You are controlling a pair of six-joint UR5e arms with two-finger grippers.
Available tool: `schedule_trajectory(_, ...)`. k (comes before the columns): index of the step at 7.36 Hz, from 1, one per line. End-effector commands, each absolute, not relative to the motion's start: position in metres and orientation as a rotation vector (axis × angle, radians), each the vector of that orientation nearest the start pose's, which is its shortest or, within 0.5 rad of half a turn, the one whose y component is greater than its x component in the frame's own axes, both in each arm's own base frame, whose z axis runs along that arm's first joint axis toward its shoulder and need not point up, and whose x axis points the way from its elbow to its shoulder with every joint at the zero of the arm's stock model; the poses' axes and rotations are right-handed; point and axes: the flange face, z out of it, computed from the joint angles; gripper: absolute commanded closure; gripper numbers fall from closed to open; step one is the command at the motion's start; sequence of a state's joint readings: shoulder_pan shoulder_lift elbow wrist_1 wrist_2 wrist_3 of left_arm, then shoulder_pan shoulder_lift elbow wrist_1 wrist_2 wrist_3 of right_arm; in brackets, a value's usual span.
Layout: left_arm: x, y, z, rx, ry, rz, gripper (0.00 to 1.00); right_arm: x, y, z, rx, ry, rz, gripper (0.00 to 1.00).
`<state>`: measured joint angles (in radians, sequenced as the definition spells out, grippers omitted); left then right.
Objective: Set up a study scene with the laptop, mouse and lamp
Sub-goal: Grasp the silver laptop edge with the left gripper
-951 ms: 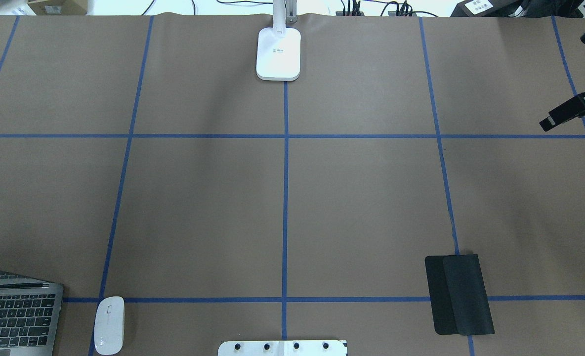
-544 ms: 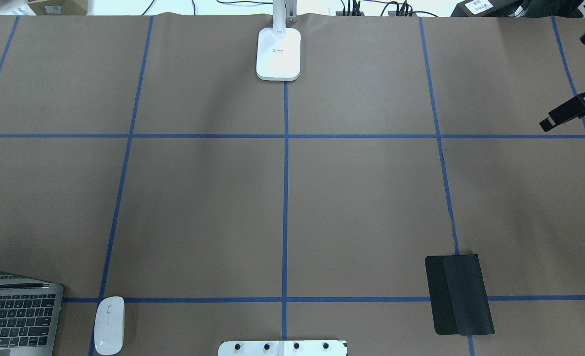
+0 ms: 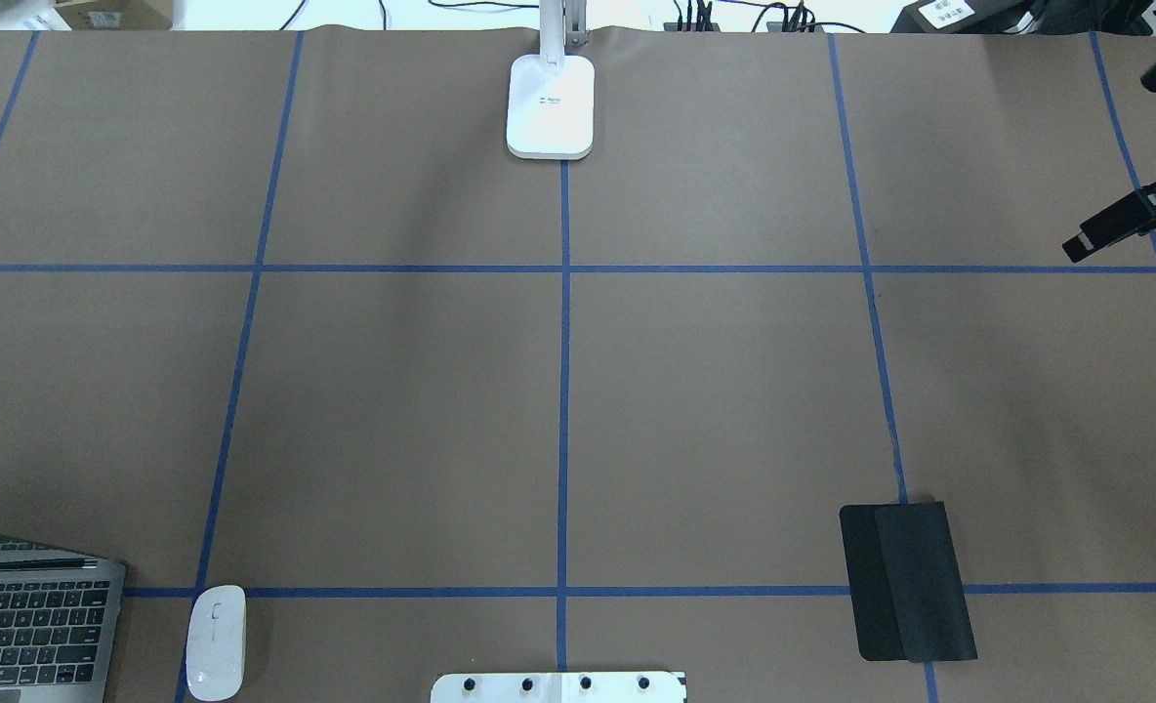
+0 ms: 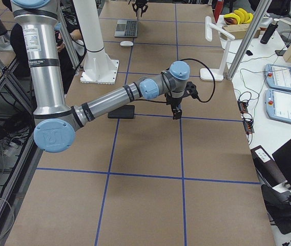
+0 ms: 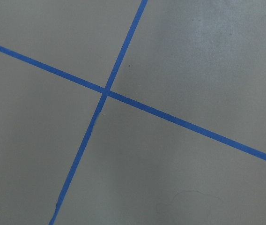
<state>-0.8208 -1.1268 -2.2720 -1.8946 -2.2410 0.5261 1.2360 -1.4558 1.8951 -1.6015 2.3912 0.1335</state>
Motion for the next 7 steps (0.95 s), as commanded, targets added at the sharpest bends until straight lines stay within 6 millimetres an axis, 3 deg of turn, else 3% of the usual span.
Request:
schedule_trajectory(1,0.1677,-0.2882,0.4584,0.559,0.736,1.411,0.76,-0.116,-0.5133,0.4424,0.184,-0.878,-0.356,0.0)
schedule_trajectory(2,0.1677,-0.289,0.4568,0.57,0.729,1.416,0.98,-0.117,-0.514,0.4431,0.182,-0.878,-0.358,0.0)
schedule_trajectory(7,0.1647,-0.2967,0.4484,0.617,0.723,1.405,1.0,-0.1184,-0.5152,0.4479,0.173,-0.878,-0.356,0.0)
